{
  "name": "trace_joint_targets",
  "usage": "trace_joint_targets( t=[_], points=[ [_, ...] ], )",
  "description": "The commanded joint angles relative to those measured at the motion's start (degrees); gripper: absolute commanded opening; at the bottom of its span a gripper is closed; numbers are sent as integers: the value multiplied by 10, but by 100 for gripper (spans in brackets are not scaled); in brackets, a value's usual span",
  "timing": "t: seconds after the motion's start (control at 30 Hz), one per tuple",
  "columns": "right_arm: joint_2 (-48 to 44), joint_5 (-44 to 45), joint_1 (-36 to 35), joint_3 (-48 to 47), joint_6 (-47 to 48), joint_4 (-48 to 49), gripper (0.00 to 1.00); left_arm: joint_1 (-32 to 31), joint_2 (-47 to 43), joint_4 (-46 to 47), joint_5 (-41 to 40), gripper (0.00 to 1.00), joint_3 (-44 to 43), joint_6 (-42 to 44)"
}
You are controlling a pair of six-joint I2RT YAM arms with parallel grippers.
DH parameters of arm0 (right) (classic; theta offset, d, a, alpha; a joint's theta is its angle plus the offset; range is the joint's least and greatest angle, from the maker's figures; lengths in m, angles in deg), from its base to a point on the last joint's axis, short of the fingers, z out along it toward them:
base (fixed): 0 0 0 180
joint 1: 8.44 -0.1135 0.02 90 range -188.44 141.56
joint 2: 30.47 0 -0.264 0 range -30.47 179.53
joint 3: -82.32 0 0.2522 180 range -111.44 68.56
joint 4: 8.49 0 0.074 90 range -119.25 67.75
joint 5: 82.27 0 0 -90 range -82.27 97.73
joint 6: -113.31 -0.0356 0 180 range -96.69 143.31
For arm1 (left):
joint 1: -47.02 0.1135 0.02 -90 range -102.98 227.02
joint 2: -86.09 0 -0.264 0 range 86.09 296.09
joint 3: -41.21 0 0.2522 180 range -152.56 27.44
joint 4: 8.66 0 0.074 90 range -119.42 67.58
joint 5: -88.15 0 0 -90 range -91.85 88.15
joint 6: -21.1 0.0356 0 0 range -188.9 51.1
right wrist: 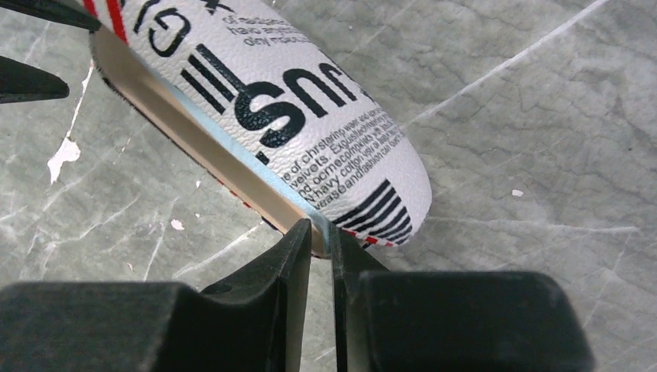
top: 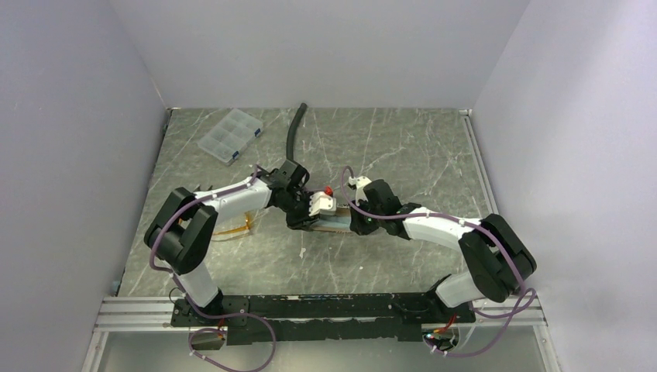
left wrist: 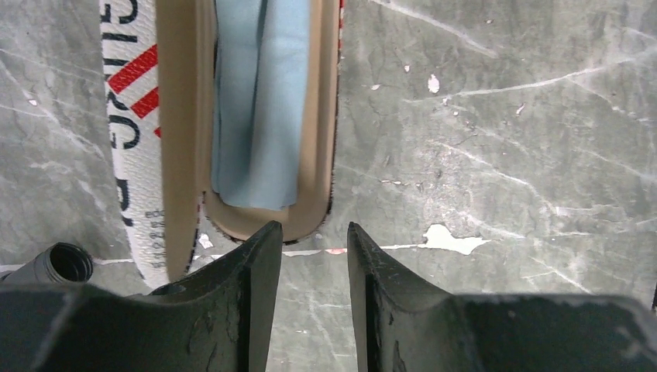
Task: Organize the sunglasses
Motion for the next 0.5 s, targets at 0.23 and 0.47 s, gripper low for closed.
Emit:
trace_joint_targets(
  t=[0.23,0.47],
  points=[
    [-31,-23,-5,-12,3,-20,33,-3,-27,-19,48,40,9,24],
    [-47,11,-25,-38,14,-39,39,-3,-39,-8,53,40,5,14]
  ],
)
